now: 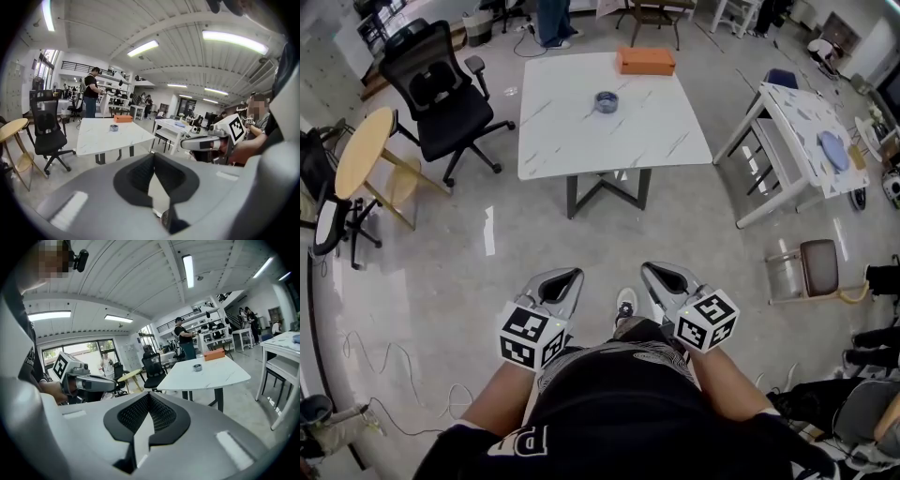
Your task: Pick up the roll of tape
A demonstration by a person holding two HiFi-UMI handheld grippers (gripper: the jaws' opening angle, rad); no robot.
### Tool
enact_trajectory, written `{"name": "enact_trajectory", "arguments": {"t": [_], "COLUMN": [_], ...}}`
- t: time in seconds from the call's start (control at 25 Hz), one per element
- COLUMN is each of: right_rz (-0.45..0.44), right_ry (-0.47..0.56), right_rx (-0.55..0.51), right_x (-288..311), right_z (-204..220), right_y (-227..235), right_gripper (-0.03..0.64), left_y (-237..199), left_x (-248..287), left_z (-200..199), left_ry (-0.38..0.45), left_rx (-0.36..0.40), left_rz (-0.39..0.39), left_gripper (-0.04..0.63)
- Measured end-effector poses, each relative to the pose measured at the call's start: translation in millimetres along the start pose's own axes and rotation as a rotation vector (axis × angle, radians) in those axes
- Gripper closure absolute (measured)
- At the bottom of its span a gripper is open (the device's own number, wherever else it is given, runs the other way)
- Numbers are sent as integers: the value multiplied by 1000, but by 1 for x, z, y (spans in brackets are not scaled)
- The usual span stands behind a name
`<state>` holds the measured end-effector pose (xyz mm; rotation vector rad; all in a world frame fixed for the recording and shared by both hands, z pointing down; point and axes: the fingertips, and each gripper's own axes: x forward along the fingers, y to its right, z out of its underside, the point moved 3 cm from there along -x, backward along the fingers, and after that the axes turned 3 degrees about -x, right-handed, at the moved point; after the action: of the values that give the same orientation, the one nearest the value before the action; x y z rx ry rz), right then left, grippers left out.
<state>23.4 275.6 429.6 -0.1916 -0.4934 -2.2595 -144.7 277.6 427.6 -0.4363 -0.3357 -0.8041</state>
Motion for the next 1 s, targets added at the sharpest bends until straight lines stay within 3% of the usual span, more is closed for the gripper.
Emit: {"name": "enact_trajectory", "arguments": {"t": [0.48,1.0], "right_rz": [-45,-115], "right_ry": [10,-29], "right_rx": [3,21], "right_x": [28,48], "right_z": [-42,-50], "right_y": [92,164], "right_gripper": [621,621], "left_y": [-12,-25], "left_x": [83,146], "left_z": [-54,-83], "left_ry": [-2,-3], "left_rx": [6,-34], "left_rz": [-45,-137], "left_gripper": [537,537]}}
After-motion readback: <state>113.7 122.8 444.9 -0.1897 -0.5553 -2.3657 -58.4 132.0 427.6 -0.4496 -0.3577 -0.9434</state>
